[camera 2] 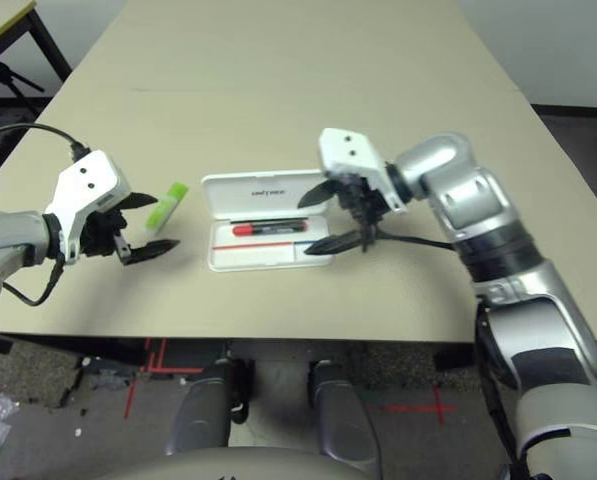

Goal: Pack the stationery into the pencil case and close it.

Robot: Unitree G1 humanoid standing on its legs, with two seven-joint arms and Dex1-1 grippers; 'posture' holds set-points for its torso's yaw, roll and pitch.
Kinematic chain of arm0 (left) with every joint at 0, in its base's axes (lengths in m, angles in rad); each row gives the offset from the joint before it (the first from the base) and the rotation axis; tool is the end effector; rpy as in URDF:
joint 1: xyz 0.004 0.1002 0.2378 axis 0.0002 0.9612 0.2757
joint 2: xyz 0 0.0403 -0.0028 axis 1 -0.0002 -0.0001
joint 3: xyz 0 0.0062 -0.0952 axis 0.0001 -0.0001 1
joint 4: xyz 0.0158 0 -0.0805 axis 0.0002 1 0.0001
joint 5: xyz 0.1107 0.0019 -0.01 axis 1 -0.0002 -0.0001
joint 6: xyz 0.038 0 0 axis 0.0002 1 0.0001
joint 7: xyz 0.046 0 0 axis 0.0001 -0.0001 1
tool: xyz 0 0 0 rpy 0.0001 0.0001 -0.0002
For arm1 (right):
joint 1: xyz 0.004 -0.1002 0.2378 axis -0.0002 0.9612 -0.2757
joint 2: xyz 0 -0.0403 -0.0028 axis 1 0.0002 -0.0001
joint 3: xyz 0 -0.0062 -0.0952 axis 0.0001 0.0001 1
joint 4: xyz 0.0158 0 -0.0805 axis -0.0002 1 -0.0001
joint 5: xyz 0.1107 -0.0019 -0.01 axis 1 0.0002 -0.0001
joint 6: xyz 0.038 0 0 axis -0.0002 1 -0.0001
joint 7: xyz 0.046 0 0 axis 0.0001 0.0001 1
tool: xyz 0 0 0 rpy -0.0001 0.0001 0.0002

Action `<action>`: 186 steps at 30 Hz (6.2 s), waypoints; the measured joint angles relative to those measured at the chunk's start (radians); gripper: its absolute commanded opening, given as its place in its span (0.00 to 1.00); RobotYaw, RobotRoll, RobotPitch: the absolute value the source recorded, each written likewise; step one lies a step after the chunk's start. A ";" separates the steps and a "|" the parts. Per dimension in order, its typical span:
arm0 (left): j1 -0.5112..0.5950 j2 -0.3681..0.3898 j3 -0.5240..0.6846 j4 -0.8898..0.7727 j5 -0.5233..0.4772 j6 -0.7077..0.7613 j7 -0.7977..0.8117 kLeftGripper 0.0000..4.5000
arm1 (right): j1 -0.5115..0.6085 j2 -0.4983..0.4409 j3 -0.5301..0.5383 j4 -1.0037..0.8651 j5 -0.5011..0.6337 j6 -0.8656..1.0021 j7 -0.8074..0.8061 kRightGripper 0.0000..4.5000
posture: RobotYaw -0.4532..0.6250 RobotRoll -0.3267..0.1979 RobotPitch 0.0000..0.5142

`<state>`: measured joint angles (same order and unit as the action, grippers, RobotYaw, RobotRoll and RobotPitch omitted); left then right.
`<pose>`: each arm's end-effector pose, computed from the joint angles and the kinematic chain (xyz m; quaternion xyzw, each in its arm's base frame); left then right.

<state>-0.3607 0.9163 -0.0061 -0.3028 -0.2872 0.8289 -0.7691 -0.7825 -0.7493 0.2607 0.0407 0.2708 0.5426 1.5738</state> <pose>0.2428 0.2458 0.2107 0.2591 0.2015 -0.3065 0.8935 0.3036 -0.1947 0.2383 -0.2359 0.1683 0.7018 0.6508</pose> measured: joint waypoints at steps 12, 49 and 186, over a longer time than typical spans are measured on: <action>-0.206 -0.201 -0.018 0.217 0.038 0.247 0.213 1.00 | 0.059 -0.016 0.001 -0.086 0.041 0.044 -0.064 0.99 | 0.44 0.62 0.27; -0.238 -0.103 -0.129 0.545 0.112 0.068 0.094 0.24 | 0.098 -0.001 0.029 -0.118 0.009 0.001 -0.180 1.00 | 0.41 0.62 0.31; -0.219 -0.037 -0.192 -0.111 -0.022 -0.214 -0.407 0.99 | 0.059 0.190 -0.206 -0.037 -0.070 0.822 -0.967 1.00 | 0.36 0.62 0.31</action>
<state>-0.5794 0.8797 -0.1984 -0.4140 -0.3096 0.6151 -1.1757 -0.7231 -0.5597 0.0544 0.0039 0.2011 1.3651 0.6066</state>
